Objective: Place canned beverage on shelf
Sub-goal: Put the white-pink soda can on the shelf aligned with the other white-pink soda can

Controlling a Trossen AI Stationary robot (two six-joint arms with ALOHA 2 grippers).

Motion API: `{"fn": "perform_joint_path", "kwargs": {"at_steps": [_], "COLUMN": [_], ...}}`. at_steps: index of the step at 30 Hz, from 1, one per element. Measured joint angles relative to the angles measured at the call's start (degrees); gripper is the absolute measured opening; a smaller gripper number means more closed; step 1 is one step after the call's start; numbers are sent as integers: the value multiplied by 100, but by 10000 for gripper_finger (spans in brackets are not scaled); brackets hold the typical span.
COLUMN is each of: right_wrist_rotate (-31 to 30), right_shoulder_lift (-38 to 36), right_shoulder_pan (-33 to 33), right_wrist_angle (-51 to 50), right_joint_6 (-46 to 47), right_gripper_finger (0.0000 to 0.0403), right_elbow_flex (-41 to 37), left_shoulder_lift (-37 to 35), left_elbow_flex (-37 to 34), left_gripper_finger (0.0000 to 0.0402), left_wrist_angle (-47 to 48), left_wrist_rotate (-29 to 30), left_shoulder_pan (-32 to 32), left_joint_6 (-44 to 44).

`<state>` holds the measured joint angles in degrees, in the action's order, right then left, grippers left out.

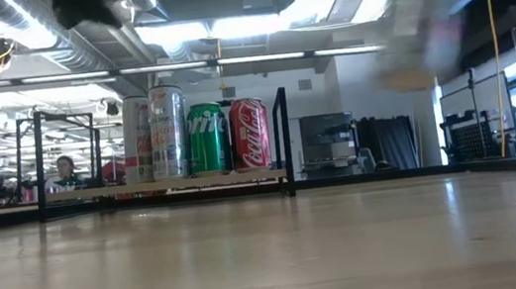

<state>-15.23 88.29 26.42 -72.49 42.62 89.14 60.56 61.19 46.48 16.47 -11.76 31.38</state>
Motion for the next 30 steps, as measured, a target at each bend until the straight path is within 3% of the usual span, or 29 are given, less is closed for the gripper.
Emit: {"fn": "perform_joint_path", "kwargs": {"at_steps": [4, 7, 12, 16, 22, 30], "right_wrist_rotate": [378, 496, 761, 787, 1115, 1135], "right_shoulder_lift": [498, 1150, 2490, 3308, 3832, 3990], "right_shoulder_pan": [-968, -1261, -1634, -1868, -1965, -1970], "right_wrist_angle": [548, 623, -570, -1309, -1178, -825], "right_joint_6": [-108, -151, 287, 676, 972, 1054], "right_gripper_finger": [224, 224, 224, 224, 224, 224], "right_elbow_flex": [513, 1282, 2921, 3725, 3858, 3868], "left_shoulder_lift": [-8, 11, 13, 15, 15, 15], "left_elbow_flex": [0, -7, -9, -11, -15, -15], "left_gripper_finger": [211, 211, 211, 211, 211, 211], "left_wrist_angle": [725, 912, 1074, 1090, 1100, 1095], "left_wrist_rotate": [125, 199, 216, 251, 307, 315], "left_shoulder_pan": [-64, -79, -79, -79, -79, -79], "left_joint_6": [103, 28, -184, -197, -193, -197]}}
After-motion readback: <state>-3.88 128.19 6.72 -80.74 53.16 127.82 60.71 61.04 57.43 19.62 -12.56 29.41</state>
